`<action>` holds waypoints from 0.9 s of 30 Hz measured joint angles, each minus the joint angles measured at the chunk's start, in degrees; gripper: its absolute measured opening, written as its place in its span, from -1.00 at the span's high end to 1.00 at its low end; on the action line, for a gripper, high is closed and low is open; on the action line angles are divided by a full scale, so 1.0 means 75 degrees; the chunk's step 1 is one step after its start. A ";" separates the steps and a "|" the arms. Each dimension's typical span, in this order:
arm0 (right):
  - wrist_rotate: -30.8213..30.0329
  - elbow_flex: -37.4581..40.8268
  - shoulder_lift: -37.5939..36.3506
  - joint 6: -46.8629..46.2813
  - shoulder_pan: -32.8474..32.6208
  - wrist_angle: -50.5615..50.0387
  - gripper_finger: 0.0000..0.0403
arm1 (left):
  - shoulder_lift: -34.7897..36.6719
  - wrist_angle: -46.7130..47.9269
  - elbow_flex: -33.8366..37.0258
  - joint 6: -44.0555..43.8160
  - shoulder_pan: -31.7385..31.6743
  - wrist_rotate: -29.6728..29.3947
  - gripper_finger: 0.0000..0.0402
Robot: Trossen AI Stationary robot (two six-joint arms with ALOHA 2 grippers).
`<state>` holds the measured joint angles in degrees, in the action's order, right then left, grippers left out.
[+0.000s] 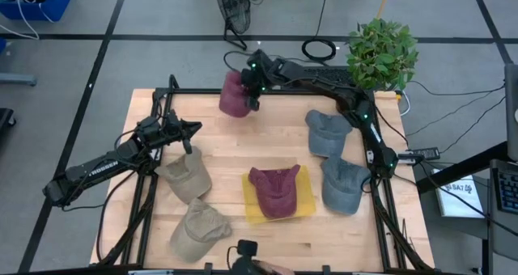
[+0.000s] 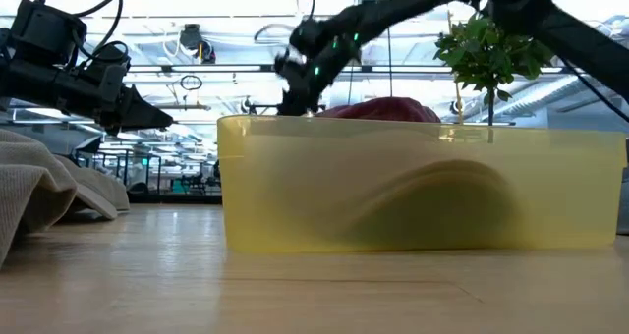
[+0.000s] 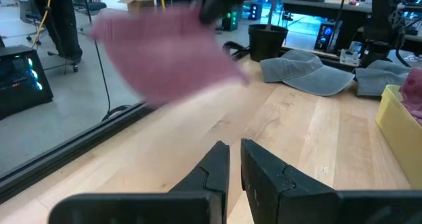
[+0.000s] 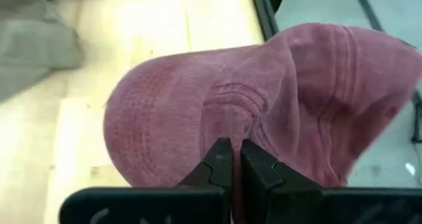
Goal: Pick and place caps into container
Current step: Put the violet cap into the yellow container
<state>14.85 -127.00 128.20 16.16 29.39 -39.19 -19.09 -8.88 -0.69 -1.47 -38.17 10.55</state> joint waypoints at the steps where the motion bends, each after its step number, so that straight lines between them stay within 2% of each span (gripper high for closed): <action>1: -0.0003 0.0000 -0.0172 0.0001 -0.0032 -0.0074 0.99 | 0.0000 0.0027 0.0000 0.0038 0.0000 -0.0005 0.77; 6: 0.0000 -0.0003 -0.1228 -0.0038 -0.0277 -0.0256 0.99 | -0.0003 0.0036 0.0000 0.0124 0.0001 -0.0009 0.77; 15: 0.0047 -0.0003 -0.2660 -0.0275 -0.1110 -0.1638 1.00 | -0.0003 -0.0085 0.0000 -0.0055 0.0001 -0.0009 0.77; 18: -0.0034 -0.0003 -0.2977 -0.0487 -0.1575 -0.2255 1.00 | -0.0003 -0.0107 0.0000 -0.0173 0.0003 -0.0009 0.77; 27: -0.1202 -0.0003 -0.3420 -0.1113 -0.3574 -0.3697 1.00 | -0.0003 -0.0050 0.0000 -0.0631 0.0003 0.0024 0.77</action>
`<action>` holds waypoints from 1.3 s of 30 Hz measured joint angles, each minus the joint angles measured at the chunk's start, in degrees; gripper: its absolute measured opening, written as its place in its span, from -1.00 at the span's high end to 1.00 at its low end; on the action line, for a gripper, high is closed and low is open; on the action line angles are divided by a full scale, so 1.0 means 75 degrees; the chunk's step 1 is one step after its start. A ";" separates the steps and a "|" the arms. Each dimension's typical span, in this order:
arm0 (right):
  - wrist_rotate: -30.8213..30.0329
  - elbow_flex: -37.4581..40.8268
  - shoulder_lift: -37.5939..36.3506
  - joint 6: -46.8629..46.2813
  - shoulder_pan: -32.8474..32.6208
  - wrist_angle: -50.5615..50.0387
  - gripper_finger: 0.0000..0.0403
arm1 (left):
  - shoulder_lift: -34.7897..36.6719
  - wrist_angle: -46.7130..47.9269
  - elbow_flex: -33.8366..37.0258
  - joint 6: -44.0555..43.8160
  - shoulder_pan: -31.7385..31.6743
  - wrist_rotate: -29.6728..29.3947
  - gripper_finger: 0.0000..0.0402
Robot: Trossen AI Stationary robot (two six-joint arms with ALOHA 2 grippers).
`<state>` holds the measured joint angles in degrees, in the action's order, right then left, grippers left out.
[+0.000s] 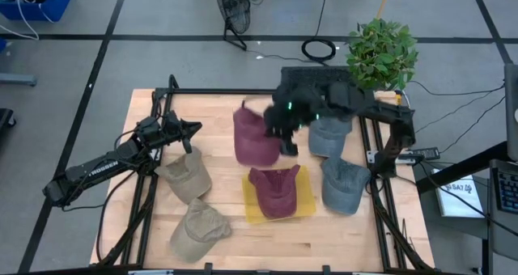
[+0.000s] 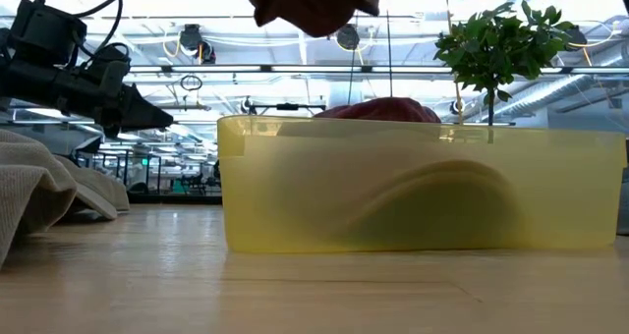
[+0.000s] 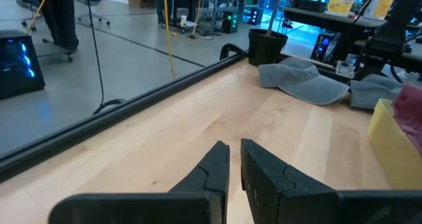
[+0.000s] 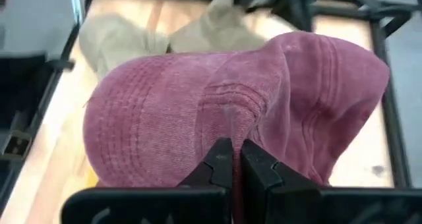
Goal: Pick and place caps into container
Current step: Put the violet cap into the yellow container
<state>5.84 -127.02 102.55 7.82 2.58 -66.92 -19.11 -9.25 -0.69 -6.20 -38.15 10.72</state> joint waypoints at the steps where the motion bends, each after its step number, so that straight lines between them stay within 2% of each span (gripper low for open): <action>1: -0.0225 0.0003 0.0017 -0.0067 -0.0255 -0.0112 1.00 | 0.0003 0.0013 0.0000 -0.0008 -0.0003 0.0003 0.77; 8: -0.1462 0.0581 0.0002 -0.0469 -0.1836 -0.0051 1.00 | 0.0000 0.0093 0.0000 -0.0081 -0.0003 0.0020 0.77; 12: -0.1664 0.1318 0.0016 -0.0411 -0.2429 0.0056 1.00 | 0.0000 0.0090 0.0000 -0.0073 -0.0003 0.0023 0.77; 16: -0.2339 0.2272 0.0017 -0.0280 -0.2897 0.0679 1.00 | 0.0000 0.0081 0.0000 -0.0049 0.0000 0.0021 0.77; 25: -0.2358 0.4151 0.0016 -0.0954 -0.3033 0.1443 1.00 | 0.0000 0.0044 0.0000 -0.0017 -0.0002 0.0020 0.77; 31: -0.1970 0.5362 0.0012 -0.0942 -0.3033 0.2673 1.00 | 0.0003 0.0015 0.0000 0.0024 -0.0003 0.0020 0.77; 39: -0.1998 0.6228 -0.0018 -0.0941 -0.2992 0.2930 1.00 | 0.0000 0.0023 0.0000 -0.0037 -0.0003 0.0020 0.77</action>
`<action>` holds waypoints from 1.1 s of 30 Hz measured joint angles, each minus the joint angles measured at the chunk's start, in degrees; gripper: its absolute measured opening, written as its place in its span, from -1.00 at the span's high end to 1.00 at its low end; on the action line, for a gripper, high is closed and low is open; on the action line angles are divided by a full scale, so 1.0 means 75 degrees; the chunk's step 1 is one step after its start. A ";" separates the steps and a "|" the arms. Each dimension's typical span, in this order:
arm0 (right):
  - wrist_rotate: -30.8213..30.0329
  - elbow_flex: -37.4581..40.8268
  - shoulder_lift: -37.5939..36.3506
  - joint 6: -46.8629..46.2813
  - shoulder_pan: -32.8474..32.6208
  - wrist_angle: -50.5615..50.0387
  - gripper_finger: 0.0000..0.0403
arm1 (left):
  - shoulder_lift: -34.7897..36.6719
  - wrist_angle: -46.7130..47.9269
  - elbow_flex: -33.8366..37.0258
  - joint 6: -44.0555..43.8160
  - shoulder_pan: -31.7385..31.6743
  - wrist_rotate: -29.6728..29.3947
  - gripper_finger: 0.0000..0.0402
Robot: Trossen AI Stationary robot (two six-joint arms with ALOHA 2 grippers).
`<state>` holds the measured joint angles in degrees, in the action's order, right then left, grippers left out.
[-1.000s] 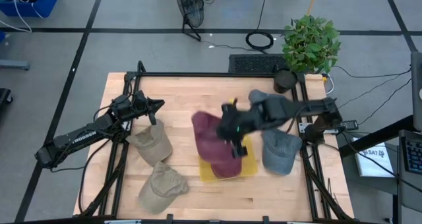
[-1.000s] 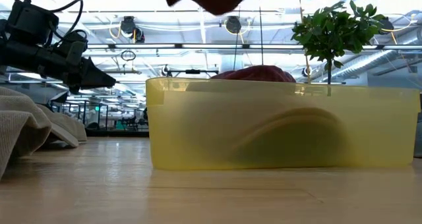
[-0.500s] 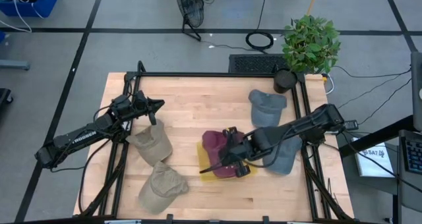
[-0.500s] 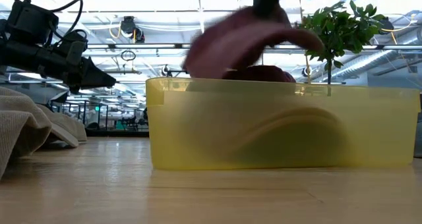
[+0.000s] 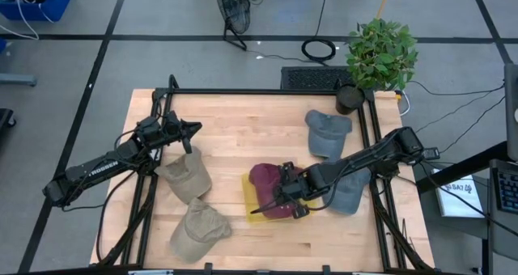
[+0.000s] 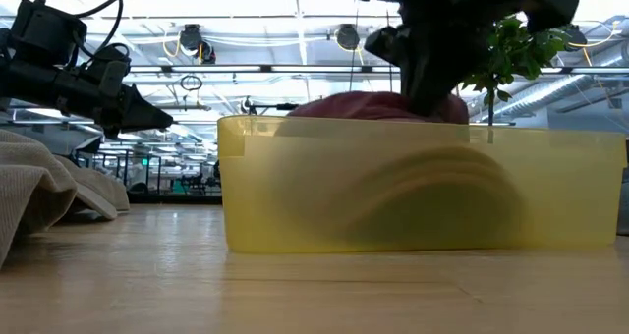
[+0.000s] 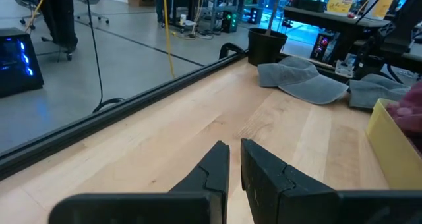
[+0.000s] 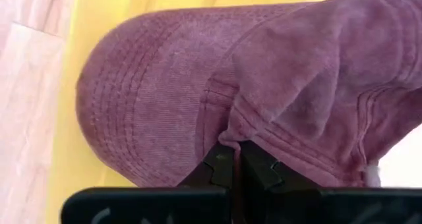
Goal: Pick and place caps into container
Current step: Put the violet cap into the yellow container, then put the top brown cap into the yellow container
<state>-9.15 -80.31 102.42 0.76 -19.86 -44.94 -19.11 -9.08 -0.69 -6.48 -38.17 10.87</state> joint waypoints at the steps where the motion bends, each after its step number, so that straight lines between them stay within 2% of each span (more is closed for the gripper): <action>1: -0.0002 0.0075 -0.0003 0.0010 0.0000 0.0051 1.00 | 0.0000 0.0000 0.0000 -0.0021 0.0000 0.0003 0.77; 6: -0.0006 0.0276 -0.0004 0.0017 0.0000 0.0166 0.99 | 0.0000 0.0003 0.0000 -0.0181 0.0000 0.0000 0.77; 10: -0.0005 0.0279 0.0000 0.0067 0.0000 0.0107 0.90 | 0.0000 0.0003 0.0000 -0.0211 0.0000 0.0099 0.77; 16: 0.0054 0.0315 -0.0261 -0.0015 -0.0006 0.0014 0.64 | 0.0000 0.0009 0.0000 -0.0359 0.0000 0.0175 0.77; 23: -0.0145 0.0317 -0.1152 -0.0013 -0.0078 0.0231 0.25 | 0.0003 0.0055 0.0000 -0.0414 0.0003 0.0220 0.77; 27: -0.0143 0.0317 -0.1520 -0.0009 -0.0085 0.0448 0.11 | 0.0003 0.0055 0.0000 -0.0411 0.0006 0.0227 0.77; 30: -0.0051 0.0317 -0.1903 0.0162 -0.0167 0.0512 0.08 | 0.0000 0.0055 0.0000 -0.0411 0.0006 0.0227 0.77; 33: 0.0426 0.0317 -0.2495 0.0383 -0.0560 0.0544 0.16 | 0.0003 0.0084 0.0000 -0.0408 0.0006 0.0229 0.77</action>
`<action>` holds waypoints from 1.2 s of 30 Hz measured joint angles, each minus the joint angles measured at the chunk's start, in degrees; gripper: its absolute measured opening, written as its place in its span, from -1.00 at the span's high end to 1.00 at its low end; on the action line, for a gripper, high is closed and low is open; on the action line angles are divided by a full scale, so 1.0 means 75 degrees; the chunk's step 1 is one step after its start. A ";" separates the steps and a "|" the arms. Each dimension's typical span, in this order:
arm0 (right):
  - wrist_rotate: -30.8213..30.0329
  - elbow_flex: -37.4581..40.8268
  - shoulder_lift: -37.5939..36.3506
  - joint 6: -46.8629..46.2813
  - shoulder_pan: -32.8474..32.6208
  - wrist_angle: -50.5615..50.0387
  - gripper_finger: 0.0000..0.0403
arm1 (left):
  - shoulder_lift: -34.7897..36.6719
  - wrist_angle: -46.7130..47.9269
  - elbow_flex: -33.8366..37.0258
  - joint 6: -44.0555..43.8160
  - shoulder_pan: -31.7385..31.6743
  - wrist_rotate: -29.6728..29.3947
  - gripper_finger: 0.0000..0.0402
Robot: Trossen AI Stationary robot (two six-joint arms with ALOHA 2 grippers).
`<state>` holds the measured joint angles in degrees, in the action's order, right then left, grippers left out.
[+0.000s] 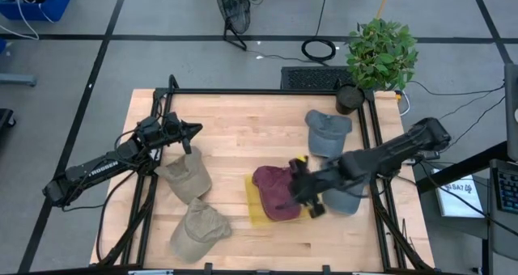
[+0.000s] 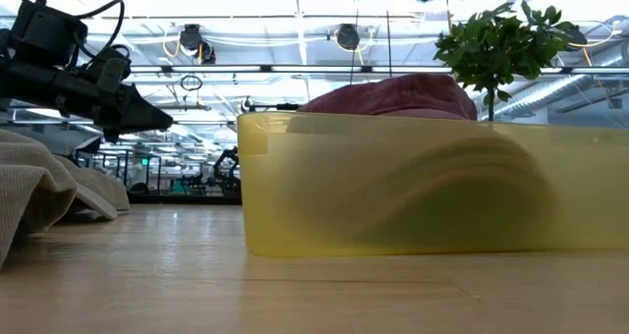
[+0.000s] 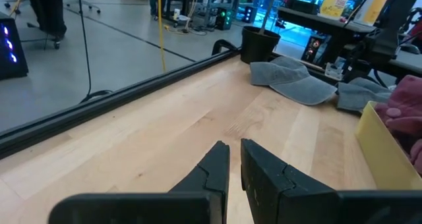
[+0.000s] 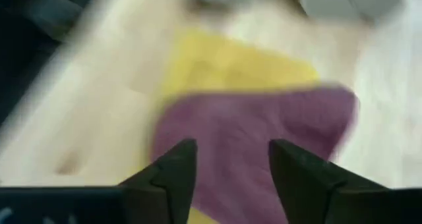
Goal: Pick and place caps into container
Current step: Put the top brown cap into the yellow container
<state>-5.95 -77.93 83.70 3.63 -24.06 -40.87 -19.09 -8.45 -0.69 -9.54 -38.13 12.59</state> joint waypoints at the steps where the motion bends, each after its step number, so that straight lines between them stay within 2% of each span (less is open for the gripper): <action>1: 0.0029 0.0000 -0.0246 -0.0010 -0.0175 0.0054 0.21 | 0.0000 0.0027 0.0000 0.0002 0.0000 0.0002 0.77; 4: -0.0082 0.0109 -0.1059 -0.0049 -0.0675 0.0250 0.43 | -0.0003 0.0088 0.0000 0.0052 0.0000 0.0002 0.77; 9: -0.1122 0.0906 -0.2583 -0.0092 -0.1050 0.0911 0.88 | 0.0000 0.0129 0.0000 0.0050 0.0000 0.0099 0.77; 11: -0.1453 0.1377 -0.3357 -0.0139 -0.1078 0.1326 0.97 | -0.0002 0.0152 0.0000 0.0050 0.0000 0.0183 0.77; 16: -0.1978 0.3591 -0.5128 -0.0123 -0.1110 0.3782 0.92 | 0.0000 0.0161 0.0000 0.0088 0.0000 0.0194 0.77; 23: -0.2009 0.6161 -0.6879 0.0590 -0.1086 0.5636 0.99 | -0.0003 0.0158 0.0000 0.0244 0.0000 0.0142 0.77; 29: -0.2024 0.7301 -0.8368 0.0781 -0.0715 0.6048 1.00 | -0.0001 0.0159 0.0000 0.0312 0.0000 0.0118 0.77; 36: -0.1952 0.8300 -0.9746 0.0773 -0.0667 0.6312 1.00 | 0.0000 0.0143 0.0000 0.0312 0.0000 -0.0005 0.77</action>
<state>-20.59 -15.68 10.60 9.43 -29.06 6.47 -19.09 -7.38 -0.69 -7.20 -38.13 12.55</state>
